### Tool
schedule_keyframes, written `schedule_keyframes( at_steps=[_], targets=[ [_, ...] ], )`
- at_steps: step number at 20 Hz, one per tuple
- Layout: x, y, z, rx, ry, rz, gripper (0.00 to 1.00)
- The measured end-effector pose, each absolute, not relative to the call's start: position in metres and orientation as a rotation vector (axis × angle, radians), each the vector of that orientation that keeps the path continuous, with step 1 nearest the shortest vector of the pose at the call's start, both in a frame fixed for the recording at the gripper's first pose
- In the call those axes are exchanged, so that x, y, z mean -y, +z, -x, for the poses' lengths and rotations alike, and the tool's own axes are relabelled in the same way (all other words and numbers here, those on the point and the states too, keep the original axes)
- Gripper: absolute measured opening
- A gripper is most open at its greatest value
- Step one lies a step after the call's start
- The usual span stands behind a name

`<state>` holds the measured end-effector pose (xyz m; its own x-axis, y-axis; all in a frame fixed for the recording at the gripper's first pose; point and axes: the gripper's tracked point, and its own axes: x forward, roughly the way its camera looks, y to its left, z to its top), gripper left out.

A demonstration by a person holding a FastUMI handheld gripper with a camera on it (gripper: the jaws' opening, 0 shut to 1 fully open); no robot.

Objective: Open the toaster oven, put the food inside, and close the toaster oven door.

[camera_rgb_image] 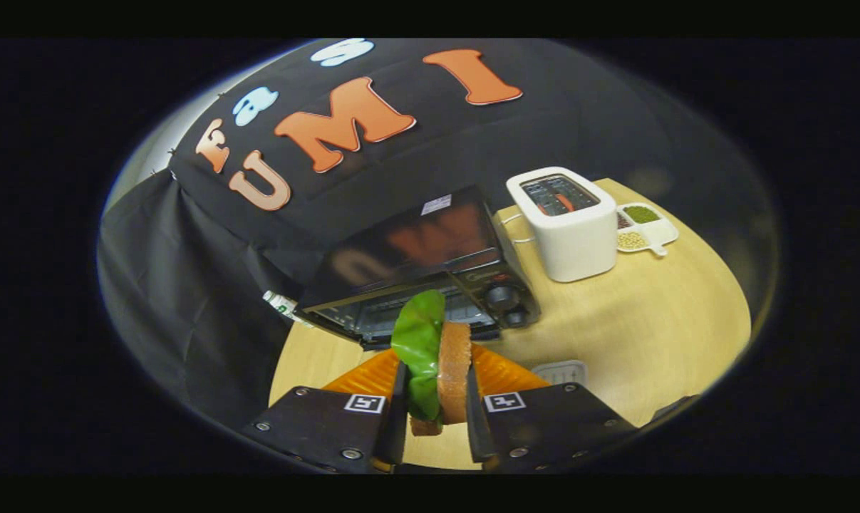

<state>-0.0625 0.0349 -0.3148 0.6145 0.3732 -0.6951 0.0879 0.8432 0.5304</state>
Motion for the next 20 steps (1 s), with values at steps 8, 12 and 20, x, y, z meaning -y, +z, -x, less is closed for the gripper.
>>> schedule_keyframes(
  at_steps=[8, 12, 20],
  targets=[
    [-0.099, -0.325, 0.037, -0.872, 0.226, -0.704, 0.36],
    [-0.119, -0.343, 0.031, -0.89, 0.217, -0.749, 0.36],
    [-0.126, -0.377, 0.01, -0.84, 0.127, -0.919, 0.36]
  ],
)
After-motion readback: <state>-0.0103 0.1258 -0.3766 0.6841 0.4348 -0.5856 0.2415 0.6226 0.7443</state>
